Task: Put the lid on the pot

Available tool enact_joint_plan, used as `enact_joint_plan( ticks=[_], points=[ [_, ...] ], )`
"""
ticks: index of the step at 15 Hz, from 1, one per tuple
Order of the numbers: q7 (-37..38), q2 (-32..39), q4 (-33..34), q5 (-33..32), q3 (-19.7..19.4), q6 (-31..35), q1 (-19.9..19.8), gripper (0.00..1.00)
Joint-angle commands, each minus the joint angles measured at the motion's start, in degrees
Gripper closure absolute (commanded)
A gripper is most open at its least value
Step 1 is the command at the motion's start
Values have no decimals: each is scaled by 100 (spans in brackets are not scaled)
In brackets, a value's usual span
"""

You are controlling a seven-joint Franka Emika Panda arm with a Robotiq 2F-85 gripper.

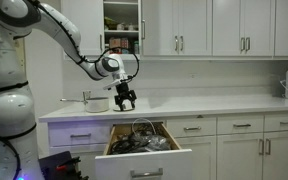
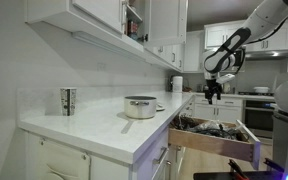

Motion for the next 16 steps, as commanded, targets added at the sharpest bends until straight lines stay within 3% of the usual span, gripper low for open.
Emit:
enact_joint_plan(
  ticks=[1, 6, 16],
  points=[
    [-302, 548, 539, -155, 48, 243, 108, 0],
    [-862, 1154, 1117, -47, 71, 678, 266, 0],
    [-2332, 2017, 2312, 446, 404, 854, 523, 0]
  ],
)
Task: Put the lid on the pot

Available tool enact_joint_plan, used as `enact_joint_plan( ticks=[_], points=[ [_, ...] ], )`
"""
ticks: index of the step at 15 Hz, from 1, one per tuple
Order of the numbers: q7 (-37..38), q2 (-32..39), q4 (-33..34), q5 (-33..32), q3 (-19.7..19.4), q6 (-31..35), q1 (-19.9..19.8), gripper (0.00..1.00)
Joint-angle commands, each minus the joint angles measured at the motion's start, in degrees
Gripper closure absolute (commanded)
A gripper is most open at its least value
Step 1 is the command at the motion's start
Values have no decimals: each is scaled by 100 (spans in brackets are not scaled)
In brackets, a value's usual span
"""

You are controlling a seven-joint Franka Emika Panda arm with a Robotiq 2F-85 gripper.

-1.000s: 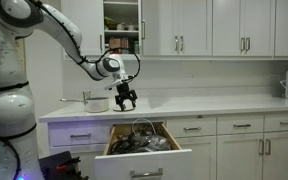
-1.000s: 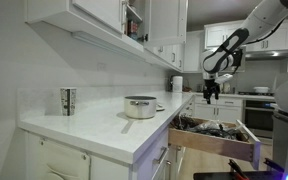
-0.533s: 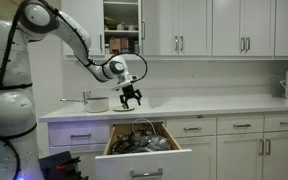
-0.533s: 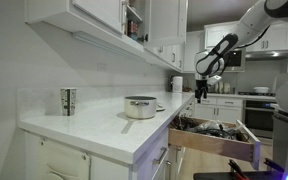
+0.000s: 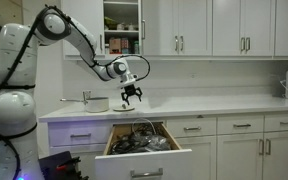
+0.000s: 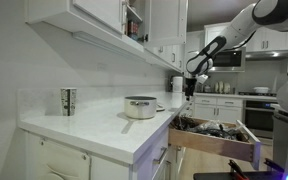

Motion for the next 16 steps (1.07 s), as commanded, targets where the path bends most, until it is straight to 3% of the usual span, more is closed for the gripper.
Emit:
enact_joint_plan(
  ticks=[1, 8, 16],
  points=[
    [-659, 355, 515, 344, 168, 89, 48, 0],
    [-1932, 889, 1157, 818, 552, -88, 97, 0],
    [-3307, 1089, 1448, 812, 641, -190, 65, 0]
  ],
)
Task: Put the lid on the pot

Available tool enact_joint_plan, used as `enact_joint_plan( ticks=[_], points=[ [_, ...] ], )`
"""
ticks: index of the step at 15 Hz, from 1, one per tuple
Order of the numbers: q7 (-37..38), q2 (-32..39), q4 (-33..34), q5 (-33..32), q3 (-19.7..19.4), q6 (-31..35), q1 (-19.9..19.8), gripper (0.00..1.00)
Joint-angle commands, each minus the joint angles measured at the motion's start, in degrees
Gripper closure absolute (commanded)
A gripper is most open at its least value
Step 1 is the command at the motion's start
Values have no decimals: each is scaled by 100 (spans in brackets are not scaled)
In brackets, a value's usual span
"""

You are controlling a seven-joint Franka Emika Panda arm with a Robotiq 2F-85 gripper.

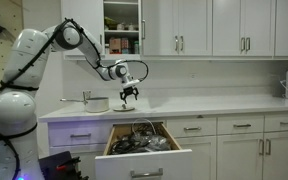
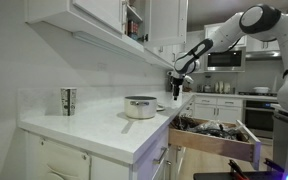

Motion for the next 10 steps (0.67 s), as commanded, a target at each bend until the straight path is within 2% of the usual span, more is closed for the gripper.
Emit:
enact_joint_plan(
  ticks=[1, 4, 10],
  points=[
    [-611, 137, 325, 110, 67, -227, -13, 0],
    [-687, 290, 556, 59, 69, -366, 95, 0],
    [-215, 724, 1116, -115, 55, -539, 484, 0]
  ],
)
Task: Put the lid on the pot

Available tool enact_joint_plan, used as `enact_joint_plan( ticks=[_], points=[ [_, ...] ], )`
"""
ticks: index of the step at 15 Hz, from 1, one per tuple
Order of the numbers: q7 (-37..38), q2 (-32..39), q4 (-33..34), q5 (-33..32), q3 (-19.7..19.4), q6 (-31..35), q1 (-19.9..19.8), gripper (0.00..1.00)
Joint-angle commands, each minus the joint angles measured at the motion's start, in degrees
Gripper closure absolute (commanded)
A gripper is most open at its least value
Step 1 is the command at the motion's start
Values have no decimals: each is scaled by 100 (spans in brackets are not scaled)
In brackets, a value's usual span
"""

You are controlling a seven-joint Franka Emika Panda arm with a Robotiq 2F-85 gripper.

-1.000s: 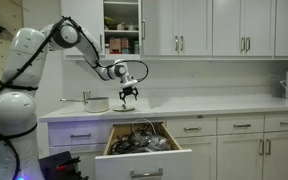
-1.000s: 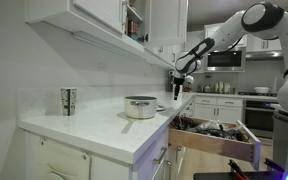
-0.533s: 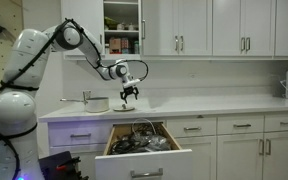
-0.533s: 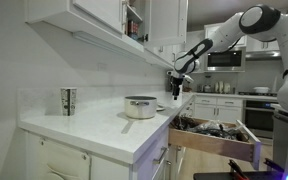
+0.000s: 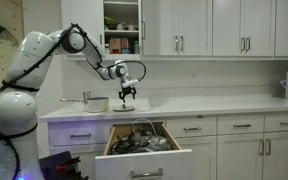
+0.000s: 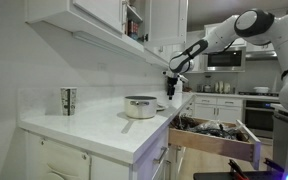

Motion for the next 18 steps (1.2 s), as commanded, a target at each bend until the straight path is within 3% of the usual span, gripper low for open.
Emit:
enact_joint_plan(
  ticks=[1, 11, 18],
  points=[
    [259, 388, 584, -117, 21, -282, 238, 0],
    [1027, 1176, 1516, -357, -4, -471, 814, 0],
    [1437, 1724, 2528, -241, 10, -1175, 987, 0]
  ],
)
